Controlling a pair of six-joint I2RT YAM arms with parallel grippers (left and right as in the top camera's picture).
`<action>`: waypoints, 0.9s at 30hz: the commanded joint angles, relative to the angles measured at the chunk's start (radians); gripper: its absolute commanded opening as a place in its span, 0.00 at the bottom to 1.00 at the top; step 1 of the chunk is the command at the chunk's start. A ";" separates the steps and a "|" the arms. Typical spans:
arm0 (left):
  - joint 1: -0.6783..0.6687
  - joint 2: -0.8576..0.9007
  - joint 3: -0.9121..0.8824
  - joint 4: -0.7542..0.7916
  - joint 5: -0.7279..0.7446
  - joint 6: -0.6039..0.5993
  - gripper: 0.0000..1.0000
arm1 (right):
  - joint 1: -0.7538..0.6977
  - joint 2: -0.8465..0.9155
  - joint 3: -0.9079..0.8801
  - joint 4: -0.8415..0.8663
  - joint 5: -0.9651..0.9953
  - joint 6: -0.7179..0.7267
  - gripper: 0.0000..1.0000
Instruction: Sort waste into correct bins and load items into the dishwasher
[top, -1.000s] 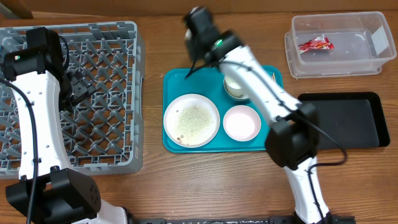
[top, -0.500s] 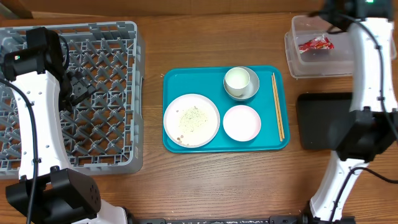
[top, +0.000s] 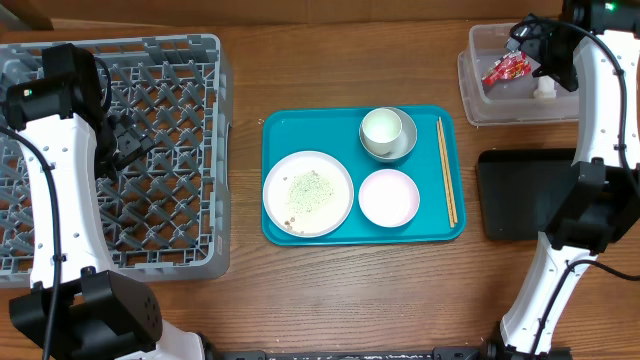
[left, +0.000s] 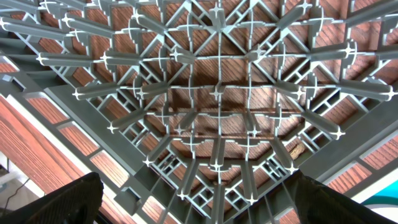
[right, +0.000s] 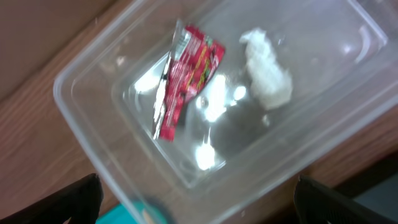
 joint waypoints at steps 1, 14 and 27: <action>-0.003 0.004 0.006 0.000 -0.010 -0.021 1.00 | 0.015 -0.140 0.008 -0.035 -0.165 -0.013 1.00; -0.003 0.004 0.006 0.000 -0.010 -0.021 1.00 | 0.319 -0.212 0.006 -0.210 -0.473 -0.439 1.00; -0.003 0.004 0.006 0.000 -0.010 -0.021 1.00 | 0.446 -0.216 0.034 -0.272 0.140 0.032 1.00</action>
